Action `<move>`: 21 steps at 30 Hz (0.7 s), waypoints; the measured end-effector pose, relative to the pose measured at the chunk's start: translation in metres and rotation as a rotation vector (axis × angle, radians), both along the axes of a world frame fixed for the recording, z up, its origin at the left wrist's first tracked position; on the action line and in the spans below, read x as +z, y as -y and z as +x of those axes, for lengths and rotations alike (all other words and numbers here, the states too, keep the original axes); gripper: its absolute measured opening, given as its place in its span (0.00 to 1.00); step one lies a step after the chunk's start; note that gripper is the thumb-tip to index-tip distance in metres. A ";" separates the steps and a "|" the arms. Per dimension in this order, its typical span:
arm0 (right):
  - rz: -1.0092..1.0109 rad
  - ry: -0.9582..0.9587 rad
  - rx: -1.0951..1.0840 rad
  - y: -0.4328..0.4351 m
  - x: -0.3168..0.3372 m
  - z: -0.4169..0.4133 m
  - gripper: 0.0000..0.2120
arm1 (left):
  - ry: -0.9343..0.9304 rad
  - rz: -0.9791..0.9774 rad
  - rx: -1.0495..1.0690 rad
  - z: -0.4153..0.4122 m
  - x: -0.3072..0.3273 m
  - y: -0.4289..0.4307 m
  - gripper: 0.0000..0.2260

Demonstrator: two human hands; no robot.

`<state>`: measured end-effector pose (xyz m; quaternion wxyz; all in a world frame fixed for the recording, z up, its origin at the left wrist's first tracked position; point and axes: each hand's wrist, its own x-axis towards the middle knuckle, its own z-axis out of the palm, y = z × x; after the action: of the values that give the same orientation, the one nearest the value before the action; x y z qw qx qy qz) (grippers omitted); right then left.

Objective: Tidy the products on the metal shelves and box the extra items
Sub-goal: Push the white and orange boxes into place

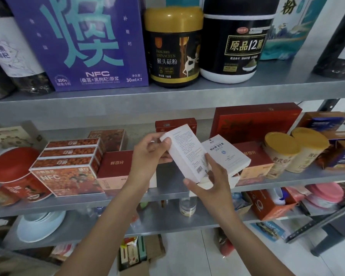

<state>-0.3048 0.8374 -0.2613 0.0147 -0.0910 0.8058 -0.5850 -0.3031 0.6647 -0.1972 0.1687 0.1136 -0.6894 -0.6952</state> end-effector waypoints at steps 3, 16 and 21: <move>-0.324 0.296 0.135 -0.009 0.013 -0.006 0.36 | -0.049 -0.050 -0.059 0.001 0.006 0.003 0.14; -0.748 0.807 0.600 -0.028 0.014 -0.019 0.31 | 0.122 0.230 -0.223 0.001 -0.007 0.015 0.29; -0.589 0.551 0.320 -0.033 0.015 -0.025 0.11 | 0.107 0.216 -0.180 0.001 -0.002 0.021 0.25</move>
<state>-0.3297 0.8702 -0.2462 0.2932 -0.0555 0.5459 -0.7829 -0.3022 0.6440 -0.1992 0.0555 0.1058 -0.6262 -0.7705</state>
